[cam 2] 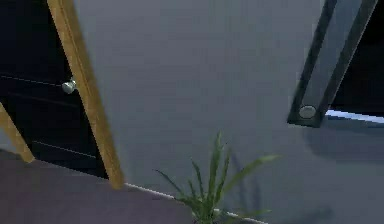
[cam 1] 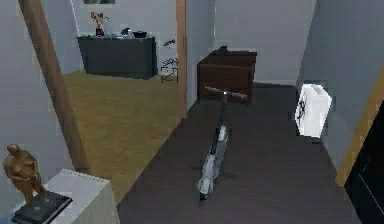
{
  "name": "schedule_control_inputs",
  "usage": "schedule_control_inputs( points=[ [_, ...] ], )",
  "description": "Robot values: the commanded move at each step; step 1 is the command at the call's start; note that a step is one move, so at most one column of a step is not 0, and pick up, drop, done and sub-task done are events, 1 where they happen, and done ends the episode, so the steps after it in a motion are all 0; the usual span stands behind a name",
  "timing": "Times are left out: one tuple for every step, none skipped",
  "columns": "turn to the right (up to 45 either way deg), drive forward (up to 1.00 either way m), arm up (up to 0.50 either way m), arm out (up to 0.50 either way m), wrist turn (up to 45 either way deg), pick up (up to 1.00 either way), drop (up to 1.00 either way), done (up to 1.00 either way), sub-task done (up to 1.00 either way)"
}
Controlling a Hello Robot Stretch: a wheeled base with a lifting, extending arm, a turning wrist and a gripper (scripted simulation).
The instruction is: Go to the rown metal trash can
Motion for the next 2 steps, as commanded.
schedule_control_inputs(
  points=[
    [0.0, 0.9, 0.0, 0.0, 0.0, 0.0, 0.0, 0.0, 0.0],
    [-27.0, 0.0, 0.0, 0.0, 0.0, 0.0, 0.0, 0.0, 0.0]
  ],
)
